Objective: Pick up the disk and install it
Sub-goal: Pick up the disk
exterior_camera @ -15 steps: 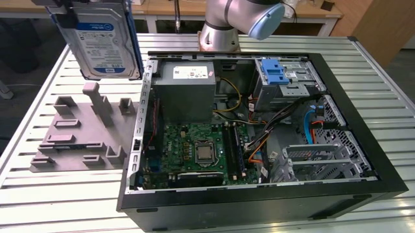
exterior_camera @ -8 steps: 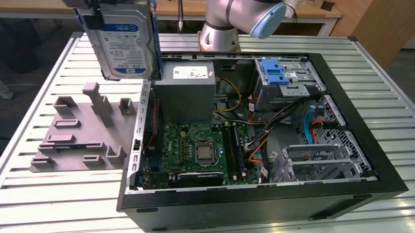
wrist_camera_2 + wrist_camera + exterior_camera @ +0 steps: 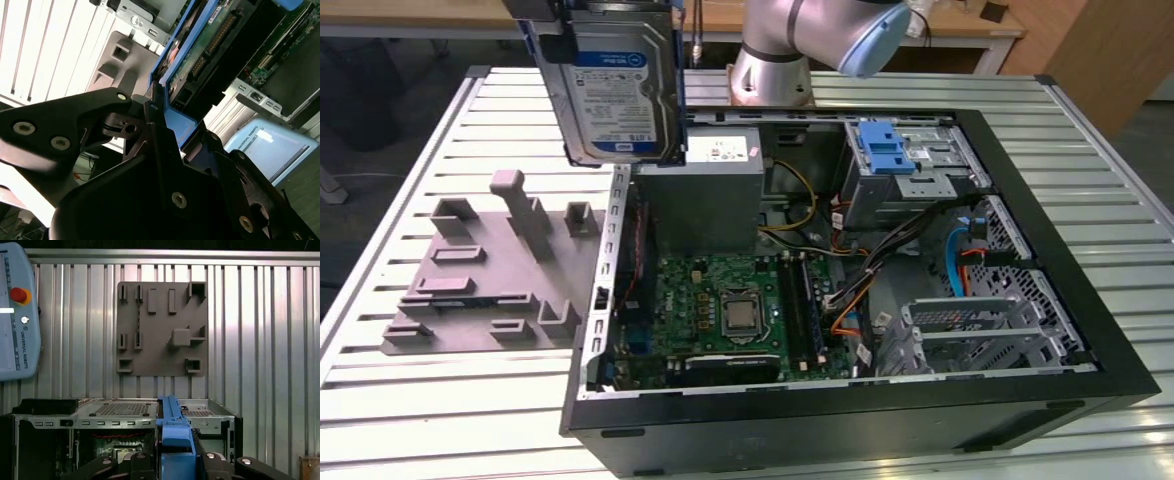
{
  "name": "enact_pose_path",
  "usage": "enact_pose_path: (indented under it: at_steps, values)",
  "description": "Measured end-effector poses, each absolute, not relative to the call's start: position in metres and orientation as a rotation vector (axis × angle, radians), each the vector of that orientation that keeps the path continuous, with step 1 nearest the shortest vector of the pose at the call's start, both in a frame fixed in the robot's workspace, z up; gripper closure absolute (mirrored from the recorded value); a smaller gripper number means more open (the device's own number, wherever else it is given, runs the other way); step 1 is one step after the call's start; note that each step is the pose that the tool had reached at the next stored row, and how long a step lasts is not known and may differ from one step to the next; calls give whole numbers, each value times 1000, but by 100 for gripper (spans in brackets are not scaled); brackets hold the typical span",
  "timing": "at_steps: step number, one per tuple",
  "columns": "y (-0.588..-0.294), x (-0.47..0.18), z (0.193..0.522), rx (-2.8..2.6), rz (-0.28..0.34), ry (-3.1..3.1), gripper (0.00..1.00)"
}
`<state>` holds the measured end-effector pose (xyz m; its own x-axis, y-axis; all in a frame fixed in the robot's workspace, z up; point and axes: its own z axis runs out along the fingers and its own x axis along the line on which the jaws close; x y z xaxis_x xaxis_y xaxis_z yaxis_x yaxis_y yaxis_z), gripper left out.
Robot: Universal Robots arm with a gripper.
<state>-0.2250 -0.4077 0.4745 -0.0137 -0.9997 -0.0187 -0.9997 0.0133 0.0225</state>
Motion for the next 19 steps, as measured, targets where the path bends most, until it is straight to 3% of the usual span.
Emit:
enact_pose_path:
  at_steps: [9, 19]
  values:
    - [-427, -221, 473, 2204, -46, -2235, 64]
    - [-429, -192, 472, 2203, -49, -2233, 64]
